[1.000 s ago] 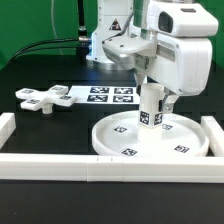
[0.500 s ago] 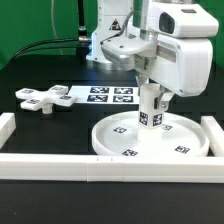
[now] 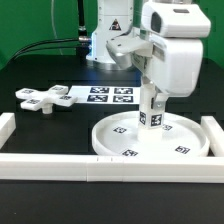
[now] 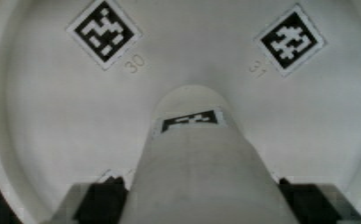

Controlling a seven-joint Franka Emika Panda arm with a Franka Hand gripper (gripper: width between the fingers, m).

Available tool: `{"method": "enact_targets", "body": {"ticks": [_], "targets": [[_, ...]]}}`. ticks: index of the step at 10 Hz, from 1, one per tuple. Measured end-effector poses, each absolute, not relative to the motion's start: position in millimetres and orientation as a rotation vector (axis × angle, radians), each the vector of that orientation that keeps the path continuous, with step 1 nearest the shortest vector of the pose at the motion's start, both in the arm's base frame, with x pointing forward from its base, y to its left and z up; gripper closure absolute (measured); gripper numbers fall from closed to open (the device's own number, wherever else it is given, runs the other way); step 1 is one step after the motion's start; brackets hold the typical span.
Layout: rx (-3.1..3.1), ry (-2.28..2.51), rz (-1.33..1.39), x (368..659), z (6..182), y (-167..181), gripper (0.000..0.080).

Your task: Assemble round table

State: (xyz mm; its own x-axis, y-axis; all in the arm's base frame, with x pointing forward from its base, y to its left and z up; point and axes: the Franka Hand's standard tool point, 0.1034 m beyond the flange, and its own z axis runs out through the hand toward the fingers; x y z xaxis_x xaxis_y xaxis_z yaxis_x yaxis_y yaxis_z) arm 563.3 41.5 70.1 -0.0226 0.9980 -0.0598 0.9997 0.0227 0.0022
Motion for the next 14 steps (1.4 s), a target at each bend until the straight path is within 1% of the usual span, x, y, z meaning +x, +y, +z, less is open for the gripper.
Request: {"method": "enact_targets", "body": {"ticks": [2,7,8,10,12,14], "targets": [[2.387,1.976,-0.068,561.6,69.5,41.1,0.0392],[2.656,1.585,-0.057,561.5,69.3,41.5,0.0390],[2.747,1.438,-0.046,560.8,68.9,40.7,0.0390],[2.972,0.980,-0.032,558.0,68.4,41.5,0.0390],[3.076,0.632,-0.029,557.9,68.3,41.3,0.0390],[3.112,0.426,-0.028,558.0,68.3,40.9,0.0390]]}}
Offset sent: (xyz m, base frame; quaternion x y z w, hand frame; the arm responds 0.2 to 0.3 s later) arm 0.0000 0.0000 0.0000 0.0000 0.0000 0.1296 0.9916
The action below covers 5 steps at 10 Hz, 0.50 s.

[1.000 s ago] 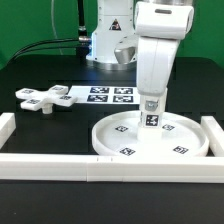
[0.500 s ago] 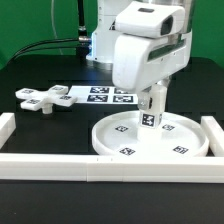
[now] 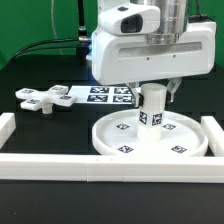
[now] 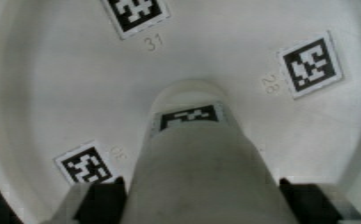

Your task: Assemble round table

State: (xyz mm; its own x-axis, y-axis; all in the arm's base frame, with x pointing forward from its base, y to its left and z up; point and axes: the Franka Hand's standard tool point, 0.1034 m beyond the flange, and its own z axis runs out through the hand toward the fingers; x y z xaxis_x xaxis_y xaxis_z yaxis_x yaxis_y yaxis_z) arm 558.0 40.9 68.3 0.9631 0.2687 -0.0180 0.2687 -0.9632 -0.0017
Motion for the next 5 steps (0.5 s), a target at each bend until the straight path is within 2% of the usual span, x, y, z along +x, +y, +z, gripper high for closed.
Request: {"method": "enact_targets", "body": {"ticks": [3,5], "targets": [[3.145,0.133,-0.029,558.0,68.2,40.2,0.0390],[3.154,-0.232,-0.019,557.6,68.0,39.6,0.0390]]}}
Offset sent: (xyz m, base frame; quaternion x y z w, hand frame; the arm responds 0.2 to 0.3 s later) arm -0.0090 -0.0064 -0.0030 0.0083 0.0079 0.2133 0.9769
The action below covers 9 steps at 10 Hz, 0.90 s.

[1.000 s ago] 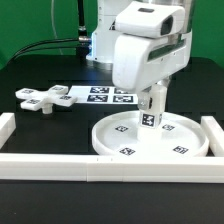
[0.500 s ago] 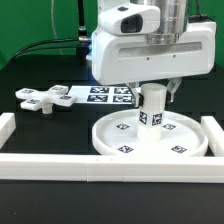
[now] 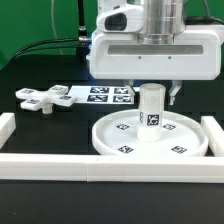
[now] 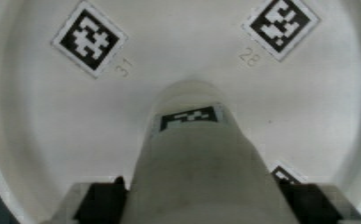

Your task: Assemble round table

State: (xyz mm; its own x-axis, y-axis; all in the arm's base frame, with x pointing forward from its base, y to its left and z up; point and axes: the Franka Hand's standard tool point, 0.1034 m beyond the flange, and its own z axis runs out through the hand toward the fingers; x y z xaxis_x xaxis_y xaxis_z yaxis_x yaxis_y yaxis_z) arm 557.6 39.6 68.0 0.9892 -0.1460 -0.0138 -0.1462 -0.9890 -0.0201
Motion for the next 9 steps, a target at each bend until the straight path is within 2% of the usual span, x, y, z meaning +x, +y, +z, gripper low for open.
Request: {"method": "enact_targets", "body": {"ticks": [3,9], "targets": [[-2.997,0.755,0.044,555.1,67.4,40.5,0.0390],[-2.804,1.257,0.066,555.8,67.9,41.2,0.0390]]}}
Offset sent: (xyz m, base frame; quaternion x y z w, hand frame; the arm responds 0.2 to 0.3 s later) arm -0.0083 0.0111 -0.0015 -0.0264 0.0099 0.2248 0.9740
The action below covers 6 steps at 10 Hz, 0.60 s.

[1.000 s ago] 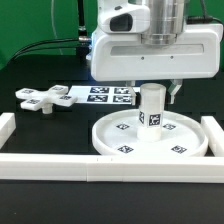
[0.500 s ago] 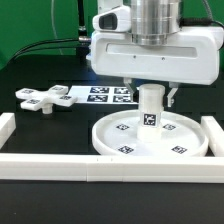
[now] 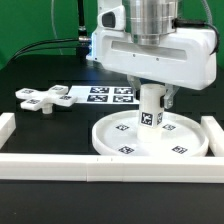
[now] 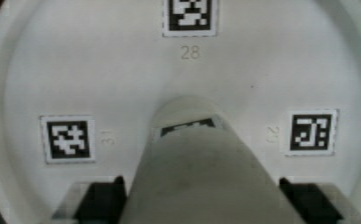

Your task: Assemble round table

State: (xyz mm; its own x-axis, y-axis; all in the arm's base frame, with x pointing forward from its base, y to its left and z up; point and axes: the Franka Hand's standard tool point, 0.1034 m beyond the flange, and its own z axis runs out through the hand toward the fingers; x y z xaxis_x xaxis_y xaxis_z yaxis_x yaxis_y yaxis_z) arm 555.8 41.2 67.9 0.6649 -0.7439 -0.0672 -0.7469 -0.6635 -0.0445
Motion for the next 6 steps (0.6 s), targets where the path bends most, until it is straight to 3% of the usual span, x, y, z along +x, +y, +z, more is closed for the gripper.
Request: {"method": "enact_targets", "body": {"ticks": [6], "targets": [[-2.126,2.066,0.147,558.9,67.4,41.0,0.0390]]}}
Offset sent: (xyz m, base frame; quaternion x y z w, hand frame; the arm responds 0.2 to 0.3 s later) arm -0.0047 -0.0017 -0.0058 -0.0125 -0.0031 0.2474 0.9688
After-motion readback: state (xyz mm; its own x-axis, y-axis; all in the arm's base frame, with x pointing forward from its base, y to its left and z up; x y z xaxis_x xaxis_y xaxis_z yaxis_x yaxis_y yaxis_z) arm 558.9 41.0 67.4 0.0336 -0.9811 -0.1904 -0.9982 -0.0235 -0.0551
